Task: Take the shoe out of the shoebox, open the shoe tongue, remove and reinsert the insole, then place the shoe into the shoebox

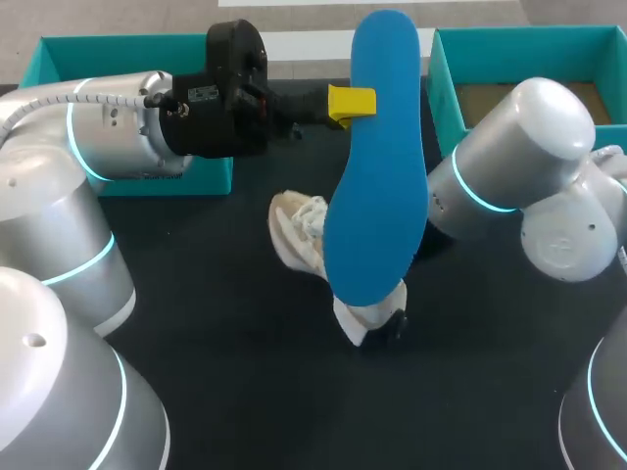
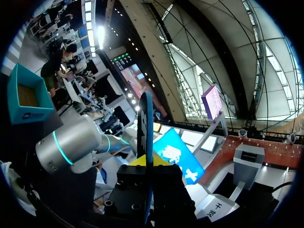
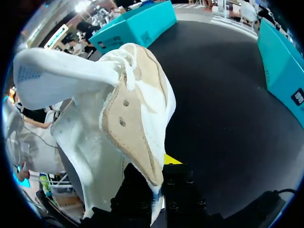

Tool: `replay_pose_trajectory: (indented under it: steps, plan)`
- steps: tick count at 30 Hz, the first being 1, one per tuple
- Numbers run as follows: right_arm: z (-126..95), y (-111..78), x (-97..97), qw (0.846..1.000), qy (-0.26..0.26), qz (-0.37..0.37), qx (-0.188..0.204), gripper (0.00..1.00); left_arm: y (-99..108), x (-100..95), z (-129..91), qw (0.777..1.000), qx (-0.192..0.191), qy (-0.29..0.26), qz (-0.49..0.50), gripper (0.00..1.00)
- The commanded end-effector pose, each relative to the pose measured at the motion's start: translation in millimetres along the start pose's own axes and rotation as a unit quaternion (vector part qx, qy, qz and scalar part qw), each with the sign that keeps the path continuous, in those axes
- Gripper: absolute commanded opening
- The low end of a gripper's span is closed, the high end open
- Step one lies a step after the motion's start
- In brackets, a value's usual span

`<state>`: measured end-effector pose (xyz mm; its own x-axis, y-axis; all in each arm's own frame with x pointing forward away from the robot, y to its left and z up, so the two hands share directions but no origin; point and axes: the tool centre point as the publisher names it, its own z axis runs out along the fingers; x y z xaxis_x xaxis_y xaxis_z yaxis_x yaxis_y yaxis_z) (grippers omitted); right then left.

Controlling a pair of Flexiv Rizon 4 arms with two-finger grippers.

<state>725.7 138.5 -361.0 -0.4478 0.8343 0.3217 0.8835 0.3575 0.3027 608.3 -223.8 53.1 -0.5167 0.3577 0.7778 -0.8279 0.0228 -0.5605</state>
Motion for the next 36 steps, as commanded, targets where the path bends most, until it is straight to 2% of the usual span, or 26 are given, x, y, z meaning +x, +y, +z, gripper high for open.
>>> replay_pose_trajectory:
  steps: [1, 5, 9, 10, 21, 36]
  plan:
    - [2.0, -2.0, 10.6, 0.997, -0.026, 0.074, -0.006, 0.00, 1.1, -0.3, -0.1, 1.000, 0.001, 0.000, 0.000, 0.00]
    - [9.1, -5.2, 15.4, 0.991, -0.038, 0.129, 0.003, 0.00, 1.1, -0.3, -0.1, 1.000, 0.001, 0.000, 0.000, 0.00]
    - [11.2, -10.4, 18.5, 0.980, -0.056, 0.189, -0.004, 0.00, 1.1, -0.3, -0.1, 1.000, 0.001, 0.000, 0.000, 0.00]
    - [11.3, -12.1, 17.9, 0.975, -0.078, 0.208, -0.016, 0.00, 1.1, -0.3, -0.1, 1.000, 0.001, 0.000, 0.000, 0.00]
    - [32.6, -8.6, 24.2, 0.977, -0.055, 0.206, -0.004, 0.00, 1.1, -0.3, -0.1, 1.000, 0.001, 0.000, 0.000, 0.00]
    - [53.6, -18.0, 33.0, 0.959, -0.075, 0.274, -0.022, 0.00, 1.1, -0.3, -0.1, 1.000, 0.001, 0.000, 0.000, 0.00]
